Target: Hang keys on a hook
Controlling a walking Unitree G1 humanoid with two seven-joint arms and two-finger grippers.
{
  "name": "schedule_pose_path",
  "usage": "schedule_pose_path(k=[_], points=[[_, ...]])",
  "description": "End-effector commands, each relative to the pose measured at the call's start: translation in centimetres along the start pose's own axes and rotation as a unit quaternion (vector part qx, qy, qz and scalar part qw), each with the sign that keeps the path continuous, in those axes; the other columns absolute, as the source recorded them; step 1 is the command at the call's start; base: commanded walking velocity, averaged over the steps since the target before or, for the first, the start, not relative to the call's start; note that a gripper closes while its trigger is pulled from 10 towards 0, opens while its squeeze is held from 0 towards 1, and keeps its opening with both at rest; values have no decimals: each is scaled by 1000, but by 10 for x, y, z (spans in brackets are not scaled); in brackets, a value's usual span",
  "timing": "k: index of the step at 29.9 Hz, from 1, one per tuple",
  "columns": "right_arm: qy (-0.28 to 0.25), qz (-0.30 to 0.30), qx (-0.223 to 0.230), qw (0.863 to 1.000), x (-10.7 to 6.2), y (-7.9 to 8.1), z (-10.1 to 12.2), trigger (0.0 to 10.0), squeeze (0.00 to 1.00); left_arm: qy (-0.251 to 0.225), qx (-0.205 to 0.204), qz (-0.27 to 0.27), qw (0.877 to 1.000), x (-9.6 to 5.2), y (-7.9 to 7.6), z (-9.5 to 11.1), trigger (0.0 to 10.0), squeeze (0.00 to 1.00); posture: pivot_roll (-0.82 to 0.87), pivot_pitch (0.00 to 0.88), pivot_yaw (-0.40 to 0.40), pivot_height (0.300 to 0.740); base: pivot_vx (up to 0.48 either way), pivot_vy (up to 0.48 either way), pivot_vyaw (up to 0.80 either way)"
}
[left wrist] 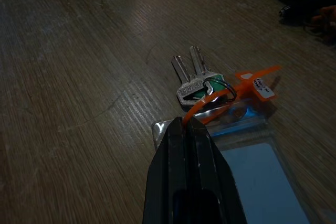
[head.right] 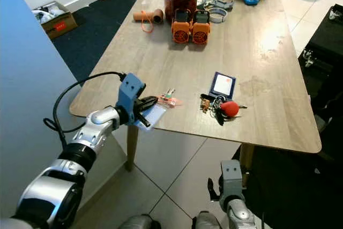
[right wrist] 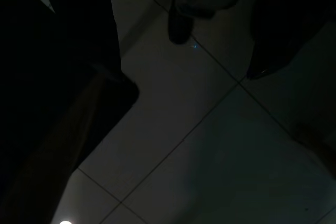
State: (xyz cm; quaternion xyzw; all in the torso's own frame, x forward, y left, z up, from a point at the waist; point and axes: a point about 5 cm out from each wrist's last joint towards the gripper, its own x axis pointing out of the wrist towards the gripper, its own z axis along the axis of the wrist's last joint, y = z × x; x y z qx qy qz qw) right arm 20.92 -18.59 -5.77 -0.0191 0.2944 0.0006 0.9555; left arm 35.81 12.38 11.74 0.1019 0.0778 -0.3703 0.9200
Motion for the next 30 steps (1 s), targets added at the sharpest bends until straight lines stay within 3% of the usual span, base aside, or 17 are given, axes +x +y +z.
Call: schedule_pose_path(k=[1, 5, 6, 11, 14, 18, 20, 21, 23, 26, 30], points=[[12, -5, 7, 1000, -4, -2, -8, 10000, 0, 34, 3, 4, 999, -6, 2, -14, 10000, 0, 45, 104, 19, 740, 0, 0, 0], [13, -6, 8, 1000, -5, -2, -10, 10000, 0, 33, 6, -4, 999, -7, 2, -15, 10000, 0, 44, 100, 25, 740, 0, 0, 0], [13, -7, 8, 1000, -5, -2, -10, 10000, 0, 31, 4, -3, 1000, -8, 3, -14, 0, 0, 46, 102, 25, 740, 0, 0, 0], [13, -8, 10, 1000, -3, -2, -8, 10000, 0, 2, -11, 2, 1000, -7, 10, -3, 0, 0, 50, 99, 20, 740, 0, 0, 0], [9, -7, 10, 1000, -1, -1, -4, 10000, 0, -56, -23, 8, 998, -7, 22, 25, 0, 0, 55, 93, 15, 740, 0, 0, 0], [7, -6, 9, 1000, 0, -1, -2, 10000, 0, -93, -19, 8, 995, -10, 30, 45, 0, 0, 57, 91, 13, 740, 0, 0, 0], [6, -6, 8, 1000, 1, -2, 0, 10000, 0, -129, 8, 2, 992, -18, 41, 71, 0, 0, 62, 85, 8, 740, 0, 0, 0], [6, -6, 8, 1000, 1, -2, 0, 10000, 0, -129, 8, 2, 992, -18, 41, 71, 0, 0, 62, 85, 8, 740, 0, 0, 0], [6, -6, 6, 1000, 1, -3, 1, 10000, 0, -153, 37, -10, 987, -26, 49, 92, 0, 0, 63, 83, 7, 740, 0, 0, 0], [6, -6, 6, 1000, 2, -3, 2, 10000, 0, -163, 48, -21, 985, -30, 51, 100, 0, 0, 63, 83, 7, 740, 0, 0, 0], [5, -5, 4, 1000, 2, -3, 3, 10000, 0, -190, 55, -75, 977, -44, 53, 115, 0, 0, 69, 77, 0, 740, 0, 0, 0]])
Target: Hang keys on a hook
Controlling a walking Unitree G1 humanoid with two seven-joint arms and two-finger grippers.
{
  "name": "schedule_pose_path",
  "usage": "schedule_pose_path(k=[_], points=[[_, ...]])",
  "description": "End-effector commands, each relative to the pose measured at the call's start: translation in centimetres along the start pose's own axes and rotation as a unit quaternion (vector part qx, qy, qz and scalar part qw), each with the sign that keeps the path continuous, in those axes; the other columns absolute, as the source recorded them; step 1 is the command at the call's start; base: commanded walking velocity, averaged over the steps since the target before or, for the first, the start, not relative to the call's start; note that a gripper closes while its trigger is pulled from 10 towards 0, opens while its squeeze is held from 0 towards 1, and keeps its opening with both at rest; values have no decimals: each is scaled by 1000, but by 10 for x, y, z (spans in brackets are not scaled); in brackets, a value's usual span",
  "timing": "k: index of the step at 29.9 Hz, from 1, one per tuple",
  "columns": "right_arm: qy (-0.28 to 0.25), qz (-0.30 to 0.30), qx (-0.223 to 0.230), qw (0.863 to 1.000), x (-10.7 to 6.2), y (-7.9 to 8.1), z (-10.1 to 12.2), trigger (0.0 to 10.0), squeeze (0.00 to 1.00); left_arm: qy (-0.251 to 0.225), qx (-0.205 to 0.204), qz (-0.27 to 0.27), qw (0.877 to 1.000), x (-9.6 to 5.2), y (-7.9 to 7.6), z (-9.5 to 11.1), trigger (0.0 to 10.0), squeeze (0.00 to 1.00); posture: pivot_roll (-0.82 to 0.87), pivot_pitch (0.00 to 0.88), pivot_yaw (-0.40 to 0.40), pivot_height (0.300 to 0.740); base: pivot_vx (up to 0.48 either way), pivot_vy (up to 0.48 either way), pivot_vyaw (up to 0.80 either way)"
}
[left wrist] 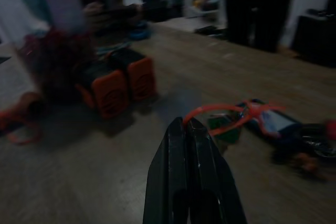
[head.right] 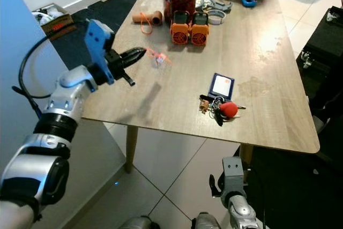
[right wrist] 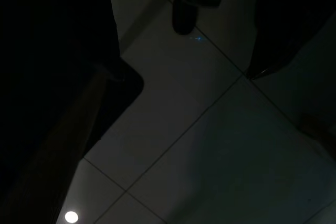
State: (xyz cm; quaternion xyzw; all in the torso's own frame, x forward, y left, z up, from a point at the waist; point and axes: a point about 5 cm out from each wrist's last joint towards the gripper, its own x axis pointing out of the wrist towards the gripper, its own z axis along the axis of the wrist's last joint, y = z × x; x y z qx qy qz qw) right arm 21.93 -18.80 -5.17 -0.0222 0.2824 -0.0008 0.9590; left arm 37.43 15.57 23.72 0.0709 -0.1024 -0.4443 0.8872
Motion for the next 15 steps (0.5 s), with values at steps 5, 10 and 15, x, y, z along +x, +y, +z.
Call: schedule_pose_path(k=[5, 10, 15], points=[[16, 3, 5, 1000, -1, 2, -5, 10000, 0, -23, -25, -127, 991, -26, -13, 5, 0, 0, 74, 74, -5, 740, 0, 0, 0], [16, 5, 4, 1000, 0, 3, -4, 10000, 0, 58, -32, -250, 966, -53, -36, -17, 0, 0, 72, 75, -8, 740, 0, 0, 0], [16, 6, 4, 1000, 0, 4, -5, 10000, 0, 150, -36, -331, 931, -85, -51, -35, 0, 0, 75, 77, -9, 740, 0, 0, 0]])
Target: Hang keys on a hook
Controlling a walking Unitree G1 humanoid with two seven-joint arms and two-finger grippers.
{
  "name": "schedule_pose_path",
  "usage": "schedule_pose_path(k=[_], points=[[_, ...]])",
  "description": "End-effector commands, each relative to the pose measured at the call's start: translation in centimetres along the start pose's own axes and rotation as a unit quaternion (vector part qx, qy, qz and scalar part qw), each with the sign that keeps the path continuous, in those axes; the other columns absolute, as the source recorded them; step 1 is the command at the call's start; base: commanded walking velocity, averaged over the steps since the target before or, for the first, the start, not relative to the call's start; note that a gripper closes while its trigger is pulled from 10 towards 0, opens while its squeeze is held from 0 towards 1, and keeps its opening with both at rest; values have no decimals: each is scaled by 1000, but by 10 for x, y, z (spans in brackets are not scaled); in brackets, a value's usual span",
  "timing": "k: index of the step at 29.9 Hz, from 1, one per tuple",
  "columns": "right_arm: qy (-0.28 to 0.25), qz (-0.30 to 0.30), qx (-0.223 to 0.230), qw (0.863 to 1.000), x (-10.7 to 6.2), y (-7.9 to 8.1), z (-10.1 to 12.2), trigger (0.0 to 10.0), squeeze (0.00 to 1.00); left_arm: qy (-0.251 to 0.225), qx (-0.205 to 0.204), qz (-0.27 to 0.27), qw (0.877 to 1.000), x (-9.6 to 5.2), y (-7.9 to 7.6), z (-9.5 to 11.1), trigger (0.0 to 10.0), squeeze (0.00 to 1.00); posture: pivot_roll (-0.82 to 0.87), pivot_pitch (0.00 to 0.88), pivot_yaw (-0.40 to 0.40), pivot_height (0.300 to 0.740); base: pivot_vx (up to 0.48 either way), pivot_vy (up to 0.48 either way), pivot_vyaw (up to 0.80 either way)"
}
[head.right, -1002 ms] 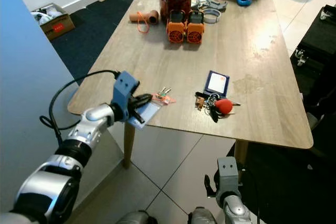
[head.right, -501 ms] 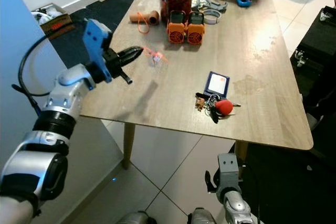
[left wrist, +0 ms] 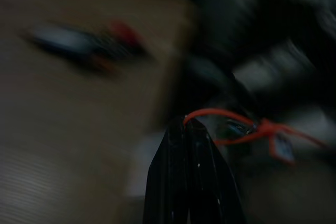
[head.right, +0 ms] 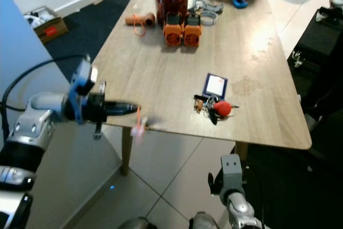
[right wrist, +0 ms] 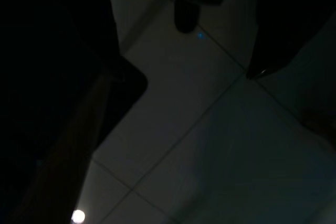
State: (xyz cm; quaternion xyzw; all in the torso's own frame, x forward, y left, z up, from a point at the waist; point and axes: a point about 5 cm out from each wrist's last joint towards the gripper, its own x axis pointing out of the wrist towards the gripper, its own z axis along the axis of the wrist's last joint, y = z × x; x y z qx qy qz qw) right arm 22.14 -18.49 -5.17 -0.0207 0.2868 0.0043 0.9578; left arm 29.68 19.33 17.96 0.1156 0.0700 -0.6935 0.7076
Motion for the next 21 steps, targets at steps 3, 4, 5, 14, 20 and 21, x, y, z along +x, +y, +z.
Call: schedule_pose_path(k=[3, 4, 5, 14, 20, 21], points=[[14, 2, 4, 1000, -3, 1, -7, 10000, 0, 116, -16, -55, 992, -16, -25, -23, 0, 0, 81, 80, -14, 740, 0, 0, 0], [16, 3, 3, 1000, -3, 1, -8, 10000, 0, 177, -22, -63, 982, -26, -33, -41, 0, 0, 90, 81, -17, 740, 0, 0, 0], [19, 4, 2, 1000, -3, 1, -9, 10000, 0, 227, -37, -58, 972, -34, -39, -59, 0, 0, 94, 80, -18, 740, 0, 0, 0], [29, 5, 2, 1000, -5, 5, -14, 10000, 0, 365, -120, 71, 920, -32, -73, -158, 0, 0, 87, 73, -7, 740, 0, 0, 0], [36, 0, 7, 999, -7, 5, -19, 10000, 0, 371, -152, 136, 906, -25, -90, -185, 0, 0, 79, 67, 0, 740, 0, 0, 0], [36, 0, 7, 999, -7, 5, -19, 10000, 0, 371, -152, 136, 906, -25, -90, -185, 0, 0, 79, 67, 0, 740, 0, 0, 0]])
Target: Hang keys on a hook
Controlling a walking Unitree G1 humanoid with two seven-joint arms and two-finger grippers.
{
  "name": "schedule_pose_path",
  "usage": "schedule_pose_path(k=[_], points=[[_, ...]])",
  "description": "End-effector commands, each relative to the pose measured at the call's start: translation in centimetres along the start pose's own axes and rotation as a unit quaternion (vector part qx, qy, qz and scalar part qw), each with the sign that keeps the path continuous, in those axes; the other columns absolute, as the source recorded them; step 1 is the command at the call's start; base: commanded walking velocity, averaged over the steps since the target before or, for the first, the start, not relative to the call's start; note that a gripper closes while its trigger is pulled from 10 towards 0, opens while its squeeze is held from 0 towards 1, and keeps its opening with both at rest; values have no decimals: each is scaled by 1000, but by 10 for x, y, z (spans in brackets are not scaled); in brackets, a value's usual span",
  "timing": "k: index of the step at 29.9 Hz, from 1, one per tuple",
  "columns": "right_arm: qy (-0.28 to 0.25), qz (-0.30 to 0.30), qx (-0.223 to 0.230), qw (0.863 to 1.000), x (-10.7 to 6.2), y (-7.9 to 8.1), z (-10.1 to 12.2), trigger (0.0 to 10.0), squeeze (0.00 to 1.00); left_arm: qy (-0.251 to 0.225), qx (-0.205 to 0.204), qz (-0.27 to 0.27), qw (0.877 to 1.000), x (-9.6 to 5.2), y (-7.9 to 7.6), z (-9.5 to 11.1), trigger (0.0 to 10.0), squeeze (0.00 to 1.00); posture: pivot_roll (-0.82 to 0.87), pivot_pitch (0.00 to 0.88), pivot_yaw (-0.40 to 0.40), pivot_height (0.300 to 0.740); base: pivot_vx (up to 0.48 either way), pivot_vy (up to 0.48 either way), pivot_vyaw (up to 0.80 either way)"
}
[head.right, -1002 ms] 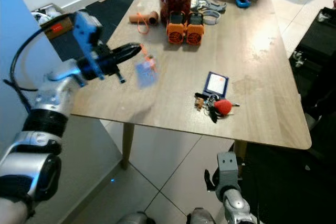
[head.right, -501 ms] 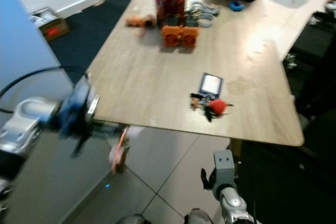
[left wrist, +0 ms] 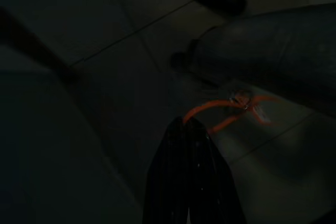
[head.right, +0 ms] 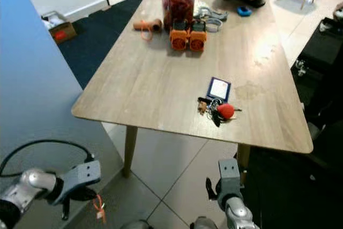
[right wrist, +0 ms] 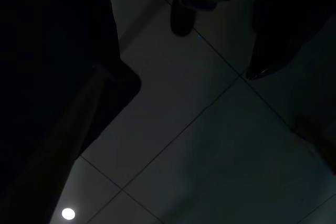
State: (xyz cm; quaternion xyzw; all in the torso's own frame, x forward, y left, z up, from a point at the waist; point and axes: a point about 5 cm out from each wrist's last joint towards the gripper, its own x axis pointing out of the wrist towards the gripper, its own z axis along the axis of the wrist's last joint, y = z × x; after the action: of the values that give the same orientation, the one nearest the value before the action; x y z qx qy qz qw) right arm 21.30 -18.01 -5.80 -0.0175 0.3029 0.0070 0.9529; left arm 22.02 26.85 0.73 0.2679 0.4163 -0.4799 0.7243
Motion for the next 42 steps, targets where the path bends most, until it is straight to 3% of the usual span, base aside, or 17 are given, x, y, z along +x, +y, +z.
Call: schedule_pose_path(k=[1, 3, 5, 7, 9, 10, 12, 13, 15, 16, 19, 24, 26, 28, 30, 35, 42], points=[[24, -11, 11, 1000, -5, -1, -13, 10000, 0, -7, -29, 11, 999, 14, -13, -10, 0, 0, 67, 68, 6, 740, 0, 0, 0], [37, -25, 27, 999, -10, -3, -23, 10000, 0, -32, -108, 35, 993, 27, -30, -25, 0, 0, 63, 70, 10, 740, 0, 0, 0], [37, -25, 27, 999, -10, -3, -23, 10000, 0, -32, -108, 35, 993, 27, -30, -25, 0, 0, 63, 70, 10, 740, 0, 0, 0], [55, -45, 50, 996, -16, -7, -35, 10000, 0, -81, -221, 121, 964, 36, -30, -28, 0, 0, 64, 65, 11, 740, 0, 0, 0], [55, -45, 50, 996, -16, -7, -35, 10000, 0, -81, -221, 121, 964, 36, -30, -28, 0, 0, 64, 65, 11, 740, 0, 0, 0], [63, -64, 69, 994, -20, -11, -40, 10000, 0, -99, -276, 169, 941, 40, -27, -27, 3922, 0, 64, 63, 12, 740, 0, 0, 0], [72, -104, 110, 986, -25, -18, -48, 10000, 0, -127, -370, 267, 881, 49, -20, -22, 3922, 0, 57, 53, 16, 740, 0, 0, 0], [72, -117, 126, 982, -26, -20, -50, 10000, 0, -133, -395, 282, 864, 54, -20, -18, 8627, 0, 56, 50, 18, 740, 0, 0, 0], [71, -123, 135, 981, -27, -21, -50, 10000, 0, -136, -408, 288, 856, 56, -20, -16, 8627, 0, 56, 50, 18, 740, 0, 0, 0], [69, -129, 145, 979, -27, -22, -50, 10000, 0, -149, -416, 278, 853, 60, -21, -11, 10000, 0, 53, 45, 24, 740, 0, 0, 0], [53, -151, 191, 969, -26, -27, -46, 10000, 0, -170, -406, 271, 856, 71, -21, 8, 10000, 0, 44, 35, 40, 740, 0, 0, 0], [41, -156, 209, 965, -24, -30, -41, 10000, 0, -167, -394, 271, 862, 77, -20, 18, 10000, 0, 34, 33, 53, 740, 0, 0, 0], [39, -151, 202, 967, -22, -30, -39, 10000, 0, -147, -351, 242, 893, 85, -25, 28, 10000, 0, 25, 30, 67, 740, 0, 0, 0], [39, -150, 201, 967, -22, -30, -38, 10000, 0, -140, -336, 231, 902, 88, -27, 30, 10000, 0, 24, 30, 68, 740, 0, 0, 0], [42, -149, 202, 967, -22, -29, -39, 10000, 0, -142, -328, 223, 907, 90, -28, 33, 10000, 0, 20, 28, 74, 740, 0, 0, 0], [64, -128, 212, 967, -23, -19, -45, 10000, 0, -135, -350, 226, 899, 92, -30, 32, 10000, 0, 21, 29, 77, 740, 0, 0, 0], [90, -122, 204, 967, -26, -14, -54, 10000, 0, -86, -296, 226, 924, 97, -35, 30, 10000, 0, 29, 36, 77, 740, 0, 0, 0]])
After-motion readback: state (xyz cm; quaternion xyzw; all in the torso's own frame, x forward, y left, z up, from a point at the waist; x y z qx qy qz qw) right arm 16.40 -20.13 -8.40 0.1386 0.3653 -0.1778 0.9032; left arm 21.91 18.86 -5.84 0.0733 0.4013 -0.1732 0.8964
